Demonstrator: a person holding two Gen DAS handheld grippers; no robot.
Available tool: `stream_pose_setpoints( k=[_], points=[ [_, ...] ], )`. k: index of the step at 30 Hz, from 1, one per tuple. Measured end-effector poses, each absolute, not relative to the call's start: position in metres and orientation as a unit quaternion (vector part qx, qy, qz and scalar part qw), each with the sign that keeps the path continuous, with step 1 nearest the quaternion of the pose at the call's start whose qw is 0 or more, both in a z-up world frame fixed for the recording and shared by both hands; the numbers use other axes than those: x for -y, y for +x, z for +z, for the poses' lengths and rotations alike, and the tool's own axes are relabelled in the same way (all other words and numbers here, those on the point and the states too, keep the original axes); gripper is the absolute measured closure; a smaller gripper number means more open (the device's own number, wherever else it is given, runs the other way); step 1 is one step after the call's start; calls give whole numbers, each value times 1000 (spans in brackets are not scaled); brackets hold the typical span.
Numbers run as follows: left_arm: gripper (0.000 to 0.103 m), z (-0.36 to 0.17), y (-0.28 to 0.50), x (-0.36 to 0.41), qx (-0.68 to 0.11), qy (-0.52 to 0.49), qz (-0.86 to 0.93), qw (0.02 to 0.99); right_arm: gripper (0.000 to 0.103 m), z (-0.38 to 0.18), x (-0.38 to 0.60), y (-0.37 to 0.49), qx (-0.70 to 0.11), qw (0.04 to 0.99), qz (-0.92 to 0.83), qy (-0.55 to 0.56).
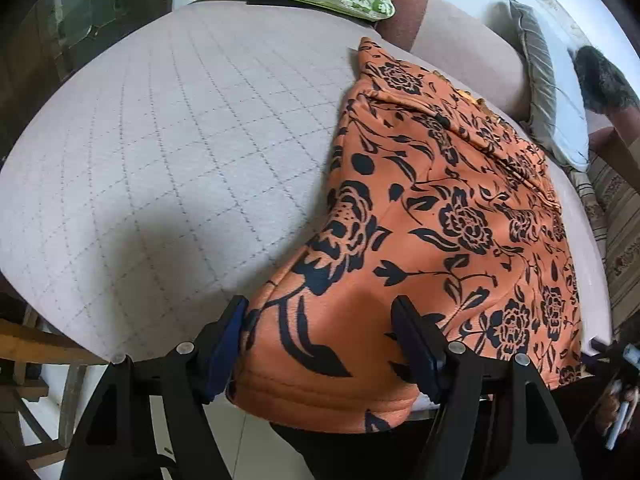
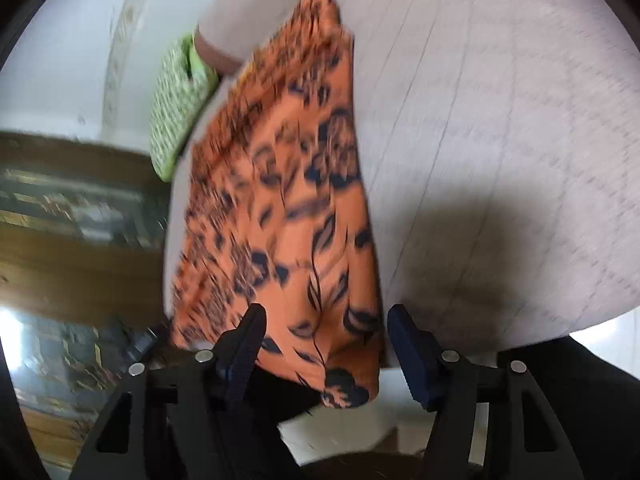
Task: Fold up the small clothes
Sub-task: 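Grasp the blouse hem with both tools and lift it toward the collar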
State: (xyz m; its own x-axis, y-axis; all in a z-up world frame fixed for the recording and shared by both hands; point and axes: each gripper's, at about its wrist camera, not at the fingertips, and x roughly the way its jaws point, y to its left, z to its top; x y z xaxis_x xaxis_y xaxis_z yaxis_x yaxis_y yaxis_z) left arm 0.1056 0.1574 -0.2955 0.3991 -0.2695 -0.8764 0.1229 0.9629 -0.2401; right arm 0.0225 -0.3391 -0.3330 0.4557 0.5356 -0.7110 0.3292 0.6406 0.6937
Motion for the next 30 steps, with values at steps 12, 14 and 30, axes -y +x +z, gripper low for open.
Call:
stream_pose_setpoints(
  k=[12,14,30],
  points=[
    [93,-295,103,-161,-550,-115,-173,809,95,-318,288,23,-546,786,66,283],
    [93,-285,99,-161,-544,-124,-188,809,95,-295,303,18,-508,804,65,302],
    [54,-312,101,-147,-581,-118,-181,785,96,-264,373,7,-447,816,4,368]
  ],
)
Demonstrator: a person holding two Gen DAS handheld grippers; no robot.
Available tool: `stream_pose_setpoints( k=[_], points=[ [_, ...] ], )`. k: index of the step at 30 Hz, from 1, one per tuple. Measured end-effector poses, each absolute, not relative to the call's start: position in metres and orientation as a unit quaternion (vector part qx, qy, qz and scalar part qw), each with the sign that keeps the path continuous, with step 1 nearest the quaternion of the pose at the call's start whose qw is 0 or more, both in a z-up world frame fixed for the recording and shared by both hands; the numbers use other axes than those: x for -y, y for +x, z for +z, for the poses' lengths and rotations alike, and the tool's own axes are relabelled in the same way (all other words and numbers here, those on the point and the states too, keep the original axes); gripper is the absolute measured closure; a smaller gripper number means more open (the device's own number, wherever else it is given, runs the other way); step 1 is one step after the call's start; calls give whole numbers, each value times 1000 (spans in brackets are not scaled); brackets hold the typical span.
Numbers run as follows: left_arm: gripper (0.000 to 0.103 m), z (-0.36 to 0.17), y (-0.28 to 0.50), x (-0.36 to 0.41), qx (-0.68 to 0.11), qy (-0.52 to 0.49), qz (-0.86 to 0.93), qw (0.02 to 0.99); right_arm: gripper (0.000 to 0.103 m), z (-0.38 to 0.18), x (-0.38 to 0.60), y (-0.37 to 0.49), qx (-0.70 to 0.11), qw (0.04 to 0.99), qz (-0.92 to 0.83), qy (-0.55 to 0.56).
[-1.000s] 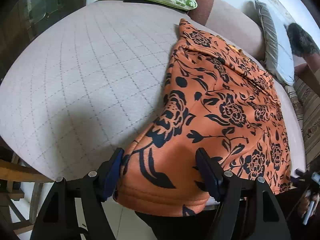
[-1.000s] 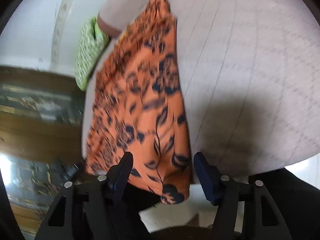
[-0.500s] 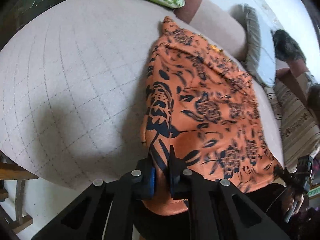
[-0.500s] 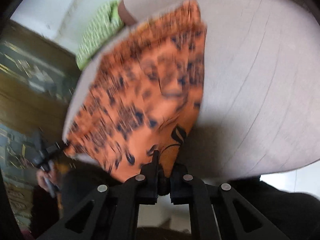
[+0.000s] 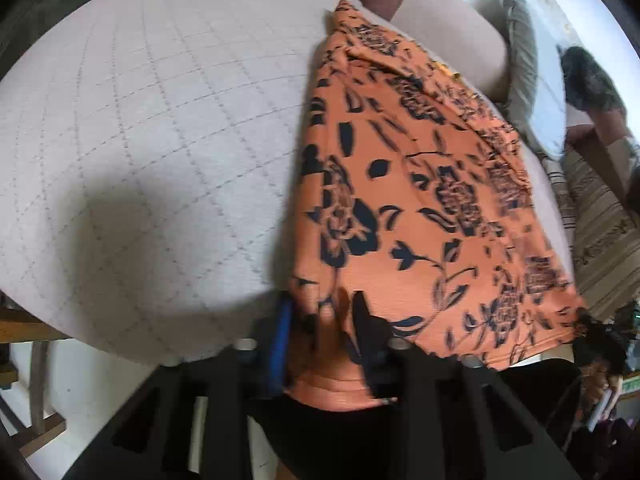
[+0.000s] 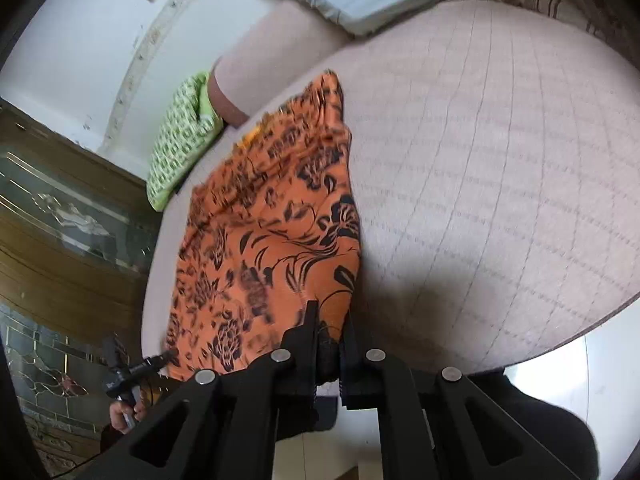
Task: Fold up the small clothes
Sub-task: 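Grasp the blouse hem with both tools and lift it toward the collar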
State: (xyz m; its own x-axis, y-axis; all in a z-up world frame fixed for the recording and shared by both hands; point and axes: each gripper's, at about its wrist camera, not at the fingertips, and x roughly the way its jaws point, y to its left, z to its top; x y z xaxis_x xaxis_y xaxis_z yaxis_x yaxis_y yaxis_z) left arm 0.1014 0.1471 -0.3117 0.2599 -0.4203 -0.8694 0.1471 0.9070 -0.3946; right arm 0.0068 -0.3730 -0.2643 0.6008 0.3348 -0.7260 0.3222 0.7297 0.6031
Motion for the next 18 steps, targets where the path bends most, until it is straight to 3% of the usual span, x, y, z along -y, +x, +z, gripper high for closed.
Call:
stream_pose_setpoints(
  k=[1,2,6,8,9,11,12,13,18],
  points=[
    [35,-309,101,-146,-579,-119,-185,785,96,-268,372,9,-449,813,3,370],
    [29,-307,100,-145,-576,-116,-182,789,96,-272,377,1,-449,812,3,372],
    [27,-307,101,-142,-568,-120,-182,793,96,-281,386,1,-444,803,5,396],
    [35,-312,96,-137,-568,-114,-183,794,96,-283,387,0,-445,801,7,399],
    [44,-312,93,-136,-566,-102,-183,797,96,-284,387,1,-448,801,8,397],
    [64,-312,87,-130,-563,-76,-192,800,96,-284,385,0,-452,801,8,392],
    [83,-313,87,-128,-564,-71,-194,799,96,-284,385,0,-453,802,9,390],
    [92,-316,89,-128,-570,-72,-192,795,96,-285,385,1,-454,801,9,390],
    [95,-309,91,-133,-565,-99,-205,793,96,-283,385,1,-451,801,10,393]
  ],
)
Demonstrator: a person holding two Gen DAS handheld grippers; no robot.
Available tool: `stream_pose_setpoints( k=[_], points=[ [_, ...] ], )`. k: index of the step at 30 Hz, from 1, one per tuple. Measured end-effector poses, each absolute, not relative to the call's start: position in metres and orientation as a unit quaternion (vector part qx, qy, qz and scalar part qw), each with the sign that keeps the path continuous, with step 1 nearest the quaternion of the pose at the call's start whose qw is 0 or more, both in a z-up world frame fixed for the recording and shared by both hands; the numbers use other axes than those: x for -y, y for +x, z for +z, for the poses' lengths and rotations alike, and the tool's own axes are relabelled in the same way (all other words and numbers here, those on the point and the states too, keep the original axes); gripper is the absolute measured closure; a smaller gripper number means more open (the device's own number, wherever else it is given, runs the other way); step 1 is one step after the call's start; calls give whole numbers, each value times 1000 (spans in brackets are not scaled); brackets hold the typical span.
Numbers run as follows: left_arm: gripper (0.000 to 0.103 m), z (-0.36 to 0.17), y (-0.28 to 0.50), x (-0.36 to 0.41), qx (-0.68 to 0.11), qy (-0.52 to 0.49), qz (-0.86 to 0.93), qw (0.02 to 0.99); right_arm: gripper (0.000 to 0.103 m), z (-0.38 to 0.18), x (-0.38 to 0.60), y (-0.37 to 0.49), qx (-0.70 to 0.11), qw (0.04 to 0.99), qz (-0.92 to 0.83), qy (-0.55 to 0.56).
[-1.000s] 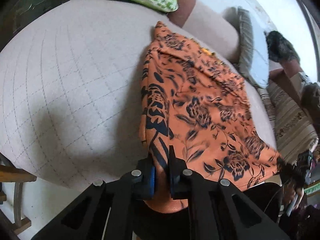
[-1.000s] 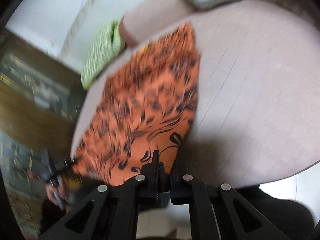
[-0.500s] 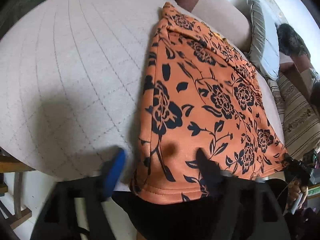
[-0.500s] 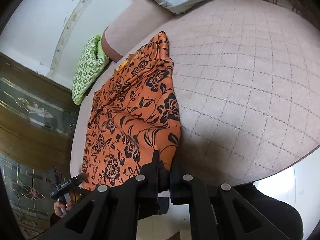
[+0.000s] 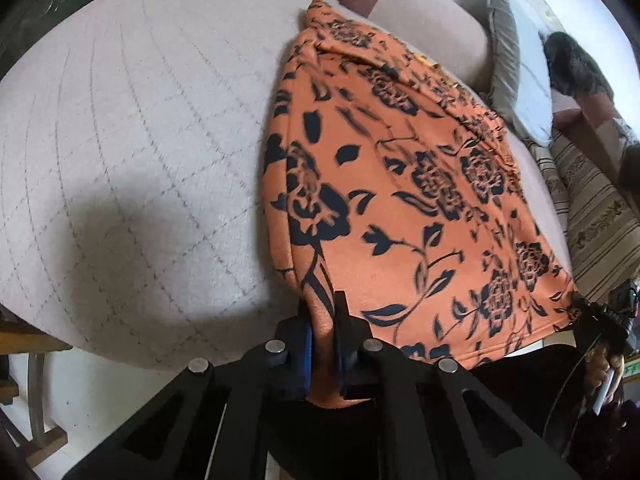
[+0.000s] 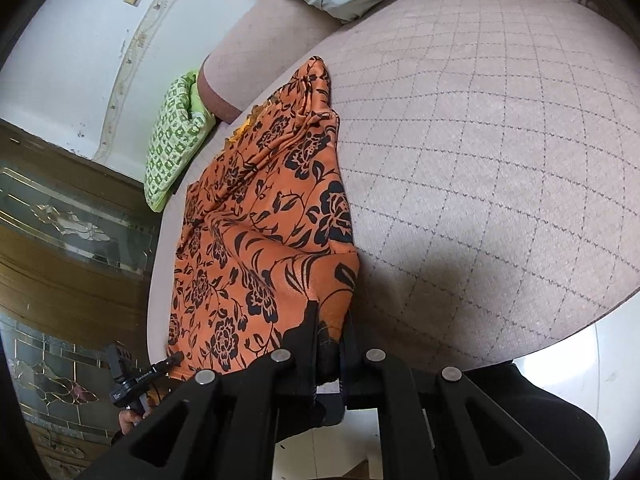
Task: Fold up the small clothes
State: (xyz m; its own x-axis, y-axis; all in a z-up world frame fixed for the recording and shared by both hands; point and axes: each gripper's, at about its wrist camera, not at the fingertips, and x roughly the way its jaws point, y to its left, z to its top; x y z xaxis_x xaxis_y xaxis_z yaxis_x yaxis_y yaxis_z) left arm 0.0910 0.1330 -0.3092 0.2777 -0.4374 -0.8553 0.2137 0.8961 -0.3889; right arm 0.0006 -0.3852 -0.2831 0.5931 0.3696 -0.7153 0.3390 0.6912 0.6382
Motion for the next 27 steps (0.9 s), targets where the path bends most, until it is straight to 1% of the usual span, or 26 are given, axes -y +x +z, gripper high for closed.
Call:
stream_pose_setpoints(
  k=[3,5,9,14,21,27],
  points=[
    [95,-292,94,-132,-553,-123,-230,792,96,-277,386,0,-443,805,18,395],
    [95,-270,100,-133,-534,-148,-254,793,96,-271,390,2,-432,806,27,403],
    [95,-225,120,-126,-495,-162,-283,805,96,-253,396,10,-407,810,44,419],
    [95,-189,153,-115,-467,-176,-302,812,96,-224,408,39,-369,820,67,432],
    [95,-183,238,-98,-469,-195,-294,810,96,-206,433,130,-349,820,67,449],
    [95,-207,336,-86,-490,-201,-264,806,96,-229,474,242,-357,805,29,472]
  ],
)
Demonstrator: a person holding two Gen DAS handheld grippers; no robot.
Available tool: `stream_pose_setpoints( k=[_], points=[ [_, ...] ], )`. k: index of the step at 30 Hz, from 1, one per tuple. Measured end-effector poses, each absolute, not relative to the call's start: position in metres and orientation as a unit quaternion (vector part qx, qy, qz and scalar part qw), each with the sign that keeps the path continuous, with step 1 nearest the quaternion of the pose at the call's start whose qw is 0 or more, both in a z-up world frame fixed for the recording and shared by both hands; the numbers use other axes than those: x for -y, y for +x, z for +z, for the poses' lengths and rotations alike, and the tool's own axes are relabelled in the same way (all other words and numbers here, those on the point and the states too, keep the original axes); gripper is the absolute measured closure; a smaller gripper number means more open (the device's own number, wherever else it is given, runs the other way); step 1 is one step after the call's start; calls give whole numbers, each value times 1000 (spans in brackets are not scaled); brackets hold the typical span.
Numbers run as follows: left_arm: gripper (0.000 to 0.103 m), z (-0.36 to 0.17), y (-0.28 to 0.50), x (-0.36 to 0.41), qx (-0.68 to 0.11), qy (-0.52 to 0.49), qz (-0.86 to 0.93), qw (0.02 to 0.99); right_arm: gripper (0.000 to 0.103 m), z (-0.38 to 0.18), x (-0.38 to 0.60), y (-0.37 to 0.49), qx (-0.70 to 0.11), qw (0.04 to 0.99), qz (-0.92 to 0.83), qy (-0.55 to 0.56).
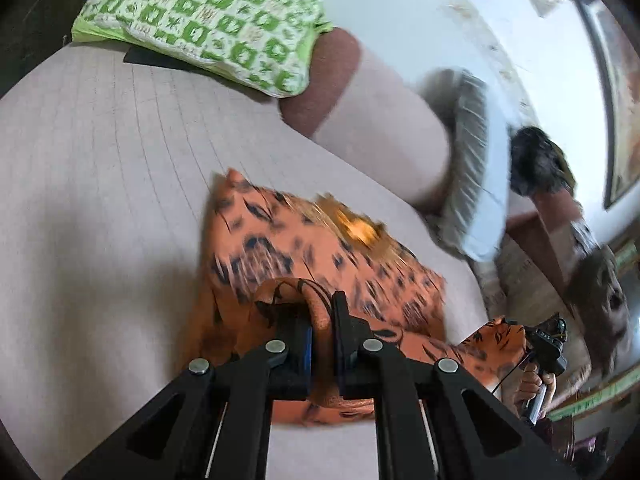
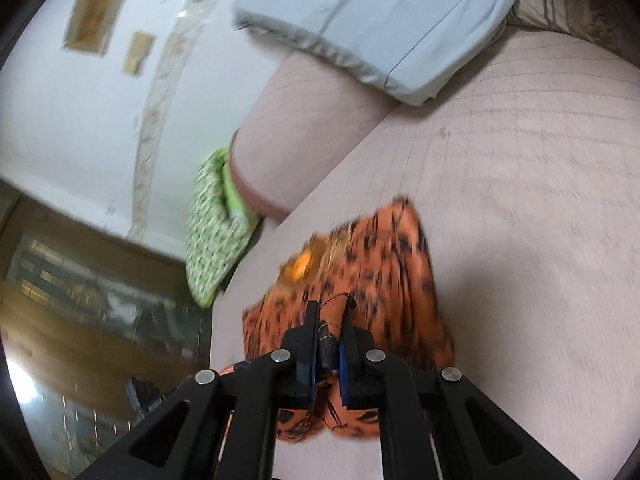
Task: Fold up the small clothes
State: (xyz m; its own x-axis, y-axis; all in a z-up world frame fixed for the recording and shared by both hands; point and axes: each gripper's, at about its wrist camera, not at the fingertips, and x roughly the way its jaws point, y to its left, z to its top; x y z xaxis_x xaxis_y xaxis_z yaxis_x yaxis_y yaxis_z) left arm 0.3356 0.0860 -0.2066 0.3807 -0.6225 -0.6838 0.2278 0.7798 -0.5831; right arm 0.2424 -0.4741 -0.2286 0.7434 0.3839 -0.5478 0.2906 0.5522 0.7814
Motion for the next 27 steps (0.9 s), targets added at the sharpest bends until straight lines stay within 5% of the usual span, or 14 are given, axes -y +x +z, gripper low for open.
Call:
stream_pose_setpoints(
  k=[8,14,16,17,18,20,22,24,27],
  points=[
    [95,-272,455,-72,-530,-223,-200,793,96,-308,511,387,-388,779,-26,492],
    [90,-304,493,-66,-566,-283,-156,758,88,-352,536,414,-340,746,-44,570],
    [88,-305,488,-75,-553,-325,-152,752,75,-353,551,400,-306,747,-63,587],
    [87,-299,480,-79,-536,-338,-154,758,57,-352,558,389,-286,745,-71,599],
    [83,-289,468,-81,-517,-340,-151,771,41,-348,563,379,-269,745,-75,606],
    [70,-266,445,-82,-484,-326,-135,801,41,-329,563,359,-252,765,-80,587],
    [39,-233,407,-83,-422,-307,-103,847,41,-302,551,352,-275,799,-67,530],
    [27,-209,364,-80,-365,-304,-74,877,41,-279,528,348,-285,825,-51,485],
    [26,-203,309,-65,-353,-298,-46,886,41,-256,470,353,-328,849,3,413]
  ],
)
